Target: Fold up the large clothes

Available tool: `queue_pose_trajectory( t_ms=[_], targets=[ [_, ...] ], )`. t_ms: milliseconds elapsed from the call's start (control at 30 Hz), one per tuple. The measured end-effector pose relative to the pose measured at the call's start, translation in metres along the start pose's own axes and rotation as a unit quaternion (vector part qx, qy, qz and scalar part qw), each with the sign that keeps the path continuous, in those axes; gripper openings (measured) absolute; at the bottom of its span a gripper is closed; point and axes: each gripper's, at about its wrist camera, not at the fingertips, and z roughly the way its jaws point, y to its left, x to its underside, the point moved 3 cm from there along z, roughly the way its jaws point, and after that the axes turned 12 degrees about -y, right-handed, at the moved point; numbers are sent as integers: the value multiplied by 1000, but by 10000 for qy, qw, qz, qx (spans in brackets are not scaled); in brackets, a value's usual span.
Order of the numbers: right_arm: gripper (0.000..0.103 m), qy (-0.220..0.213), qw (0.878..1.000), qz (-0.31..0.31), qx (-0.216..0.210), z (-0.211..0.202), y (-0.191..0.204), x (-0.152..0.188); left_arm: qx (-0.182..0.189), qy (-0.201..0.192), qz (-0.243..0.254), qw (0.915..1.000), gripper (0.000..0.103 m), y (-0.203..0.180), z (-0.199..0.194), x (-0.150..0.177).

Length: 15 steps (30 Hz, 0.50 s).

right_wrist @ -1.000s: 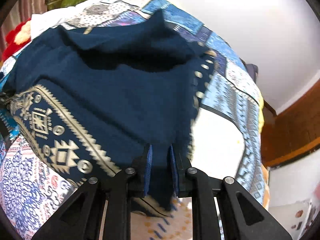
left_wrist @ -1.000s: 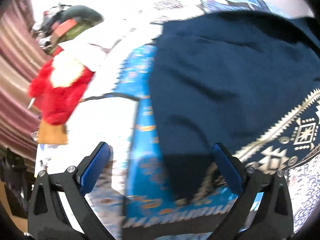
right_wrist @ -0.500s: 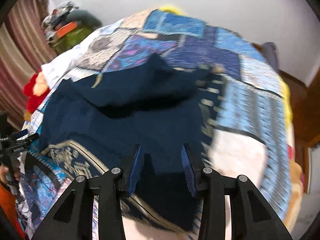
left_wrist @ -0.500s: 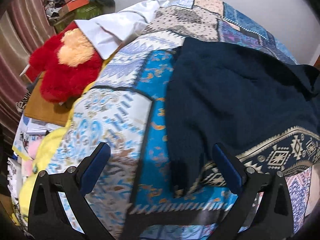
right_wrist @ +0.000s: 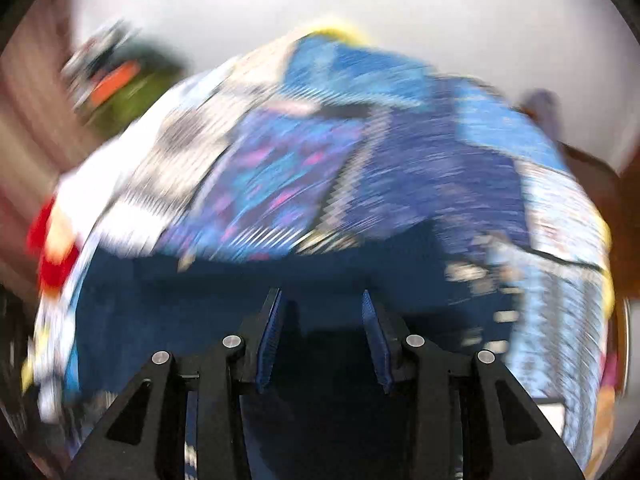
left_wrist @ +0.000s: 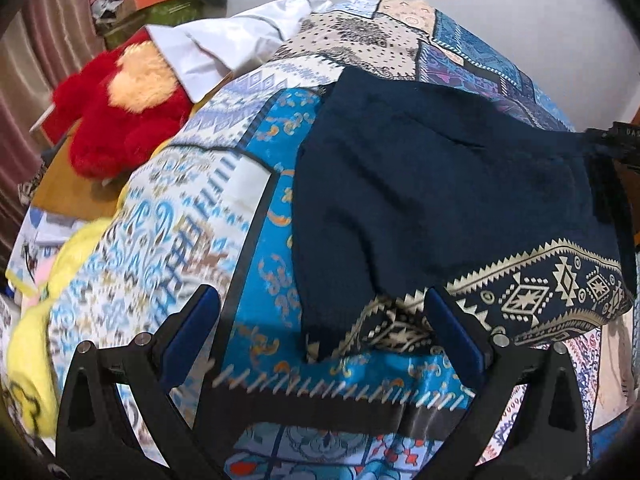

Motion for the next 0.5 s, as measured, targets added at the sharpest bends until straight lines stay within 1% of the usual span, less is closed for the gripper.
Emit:
queue_pose_trajectory(
  t_ms=[33,100,167,267,300,367,433,467,500],
  targets=[
    [37,-149,9995,183,190,-8,-9,-4,5,9,-70,10000,103,1,-3,3],
    [37,-247,9991,327,110,-22,-15,-6,69,49,-203,9998,103,3,-9,8],
    [37,-197,9993,313,-57,-38,-15,0,200,124,-342,9991,103,2,-14,14],
    [37,-94,9995,-136,-259,-66,-2,18,409,238,-579,9972,103,-1,-20,25],
    [37,-63,9988,-376,-305,-75,6,26,524,305,-703,9957,103,-2,-21,29],
    [37,-44,9960,-822,-355,-90,18,45,800,519,-1019,9902,103,-4,-19,40],
    [37,-42,9907,-1307,-368,-101,33,68,1041,778,-1355,9822,103,-5,-12,50],
    [43,-29,9882,-1487,-359,-104,40,81,1150,874,-1532,9776,103,-5,-8,55],
    [58,0,9861,-1626,-339,-103,44,92,1335,996,-1812,9692,103,-5,-1,60]
  ],
)
